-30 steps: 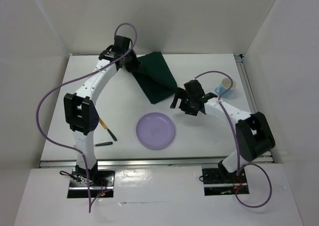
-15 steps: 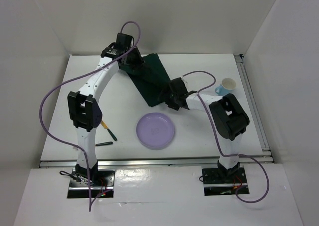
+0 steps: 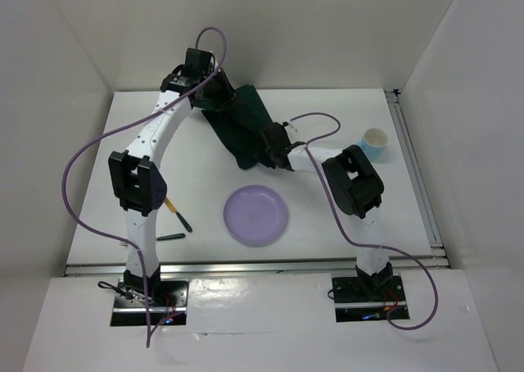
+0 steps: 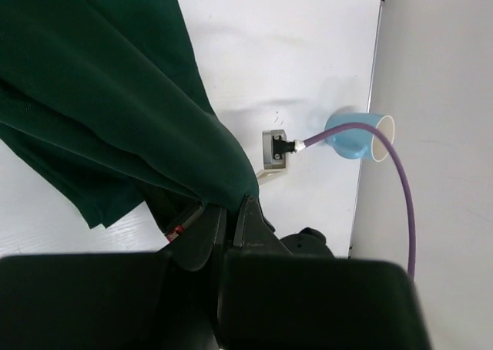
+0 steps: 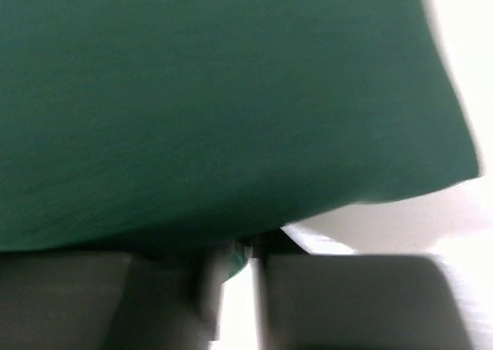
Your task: Set the dinner table for one person
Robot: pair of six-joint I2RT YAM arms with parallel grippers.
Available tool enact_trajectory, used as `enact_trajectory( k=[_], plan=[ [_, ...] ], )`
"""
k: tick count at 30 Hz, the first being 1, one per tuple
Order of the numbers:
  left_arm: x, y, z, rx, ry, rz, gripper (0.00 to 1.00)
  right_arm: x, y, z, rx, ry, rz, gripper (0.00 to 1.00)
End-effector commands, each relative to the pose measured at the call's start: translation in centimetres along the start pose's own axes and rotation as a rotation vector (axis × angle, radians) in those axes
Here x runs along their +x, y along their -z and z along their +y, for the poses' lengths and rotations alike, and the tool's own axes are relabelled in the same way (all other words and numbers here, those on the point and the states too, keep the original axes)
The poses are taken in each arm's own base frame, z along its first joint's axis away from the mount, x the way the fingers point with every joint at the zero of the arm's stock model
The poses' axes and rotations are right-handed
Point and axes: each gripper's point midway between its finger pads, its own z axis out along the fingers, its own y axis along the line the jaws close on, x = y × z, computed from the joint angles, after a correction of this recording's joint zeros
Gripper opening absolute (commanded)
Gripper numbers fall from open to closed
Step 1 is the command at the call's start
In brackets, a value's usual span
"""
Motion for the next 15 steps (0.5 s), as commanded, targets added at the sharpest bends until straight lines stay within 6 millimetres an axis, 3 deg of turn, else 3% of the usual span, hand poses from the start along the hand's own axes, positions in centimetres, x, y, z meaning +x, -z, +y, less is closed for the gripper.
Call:
enact_trajectory(
  k=[1, 2, 4, 6, 9, 10, 11, 13, 14, 15],
  plan=[
    [-2.9, 3.5, -4.0, 0.150, -0.047, -0.076, 0.00, 1.0, -0.5, -4.7, 0.233, -0.013, -0.027, 0.10],
    [-3.3, 3.6, -3.6, 0.145, -0.042, -0.083, 0.00, 0.1, -0.2, -4.8, 0.254, -0.008, -0.066, 0.01],
    [-4.0, 4.4, -3.9, 0.160, -0.055, -0.098, 0.00, -1.3, 0.7, -5.0, 0.275, -0.012, -0.100, 0.00],
    [-5.1, 5.2, -3.2, 0.168, -0.045, -0.111, 0.00, -4.4, 2.4, -5.1, 0.278, -0.003, -0.171, 0.00],
    [-7.2, 8.0, -1.5, 0.198, -0.019, -0.134, 0.00, -10.0, 5.7, -4.4, 0.258, 0.090, -0.295, 0.00],
    [-8.1, 9.7, -0.7, 0.197, -0.022, -0.164, 0.00, -12.4, 7.6, -2.7, 0.207, 0.173, -0.355, 0.00],
    [-8.6, 10.6, -0.6, 0.204, -0.023, -0.181, 0.00, -14.2, 8.7, -2.7, 0.198, 0.205, -0.389, 0.00],
    [-9.8, 13.1, 0.0, 0.213, -0.030, -0.221, 0.00, -16.8, 10.9, -2.0, 0.174, 0.327, -0.453, 0.00],
    [-10.2, 13.9, 0.1, 0.219, -0.031, -0.232, 0.00, -18.5, 13.2, -1.4, 0.153, 0.343, -0.502, 0.00],
    [-10.3, 14.7, 0.2, 0.221, -0.037, -0.238, 0.00, -19.3, 14.4, -1.1, 0.138, 0.372, -0.522, 0.00]
  ],
)
